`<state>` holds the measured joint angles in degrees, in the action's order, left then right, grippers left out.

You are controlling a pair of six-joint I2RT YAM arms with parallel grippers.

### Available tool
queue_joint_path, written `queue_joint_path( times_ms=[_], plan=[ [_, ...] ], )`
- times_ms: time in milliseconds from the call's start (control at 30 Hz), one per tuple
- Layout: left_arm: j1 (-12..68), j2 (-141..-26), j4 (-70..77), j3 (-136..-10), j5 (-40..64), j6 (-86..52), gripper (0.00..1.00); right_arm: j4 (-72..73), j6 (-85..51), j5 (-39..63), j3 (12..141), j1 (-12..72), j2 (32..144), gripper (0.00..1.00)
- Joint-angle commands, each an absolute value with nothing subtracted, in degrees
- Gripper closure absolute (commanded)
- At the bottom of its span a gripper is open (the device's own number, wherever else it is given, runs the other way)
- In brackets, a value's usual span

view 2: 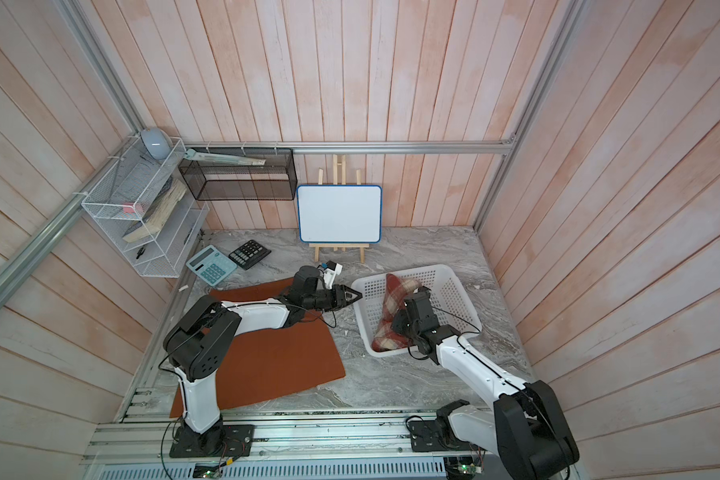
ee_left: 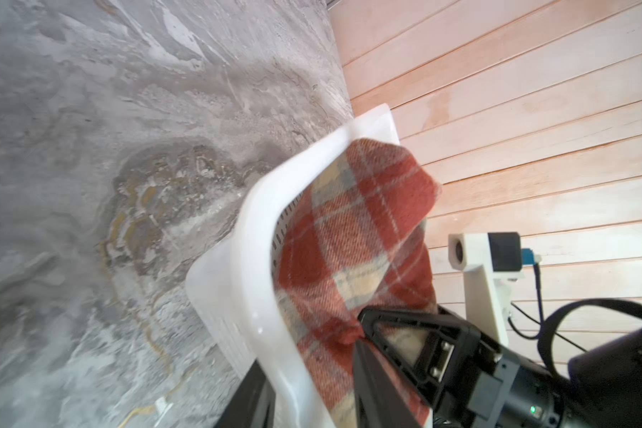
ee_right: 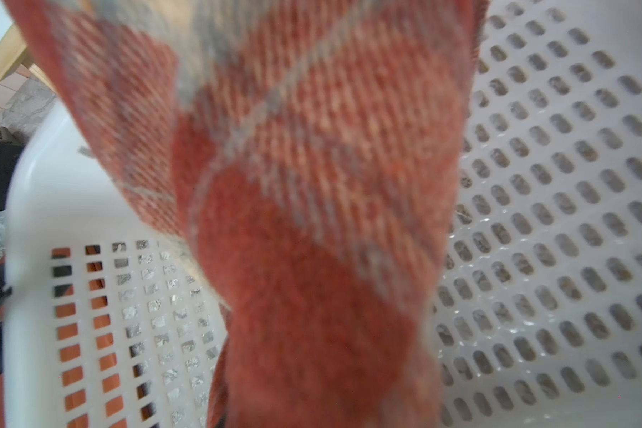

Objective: Roll up the skirts
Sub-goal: Move the basket to the center of the board, then place the skirt in the basket.

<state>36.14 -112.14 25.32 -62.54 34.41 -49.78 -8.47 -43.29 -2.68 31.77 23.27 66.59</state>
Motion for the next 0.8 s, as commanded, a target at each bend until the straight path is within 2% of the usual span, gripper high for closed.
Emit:
queue_joint_path(
  times_ms=[0,200,433,567,700,767],
  plan=[
    [37.2,-114.3,29.7,-65.2,35.0,-51.6,0.63,-9.7,-45.5,-1.9,30.8,24.6,65.0,1.0],
    [37.8,-115.7,32.9,-66.1,35.7,-51.6,0.63,-12.9,-45.0,-4.2,31.6,26.5,62.3,1.0],
    [37.3,-116.3,34.6,-68.0,38.8,-50.1,0.62,-18.9,-33.6,-7.0,38.3,26.2,59.6,1.0],
    [35.9,-114.0,33.9,-66.3,40.0,-49.6,0.62,-17.8,-28.1,-0.8,41.8,23.9,58.6,1.0],
    [35.3,-110.4,33.0,-62.9,40.9,-49.0,0.62,-16.5,-28.1,10.3,41.3,20.0,60.7,1.0],
    [35.0,-108.2,32.5,-60.9,41.1,-48.4,0.62,-16.5,-27.6,12.1,40.7,18.3,62.6,1.0]
  ],
)
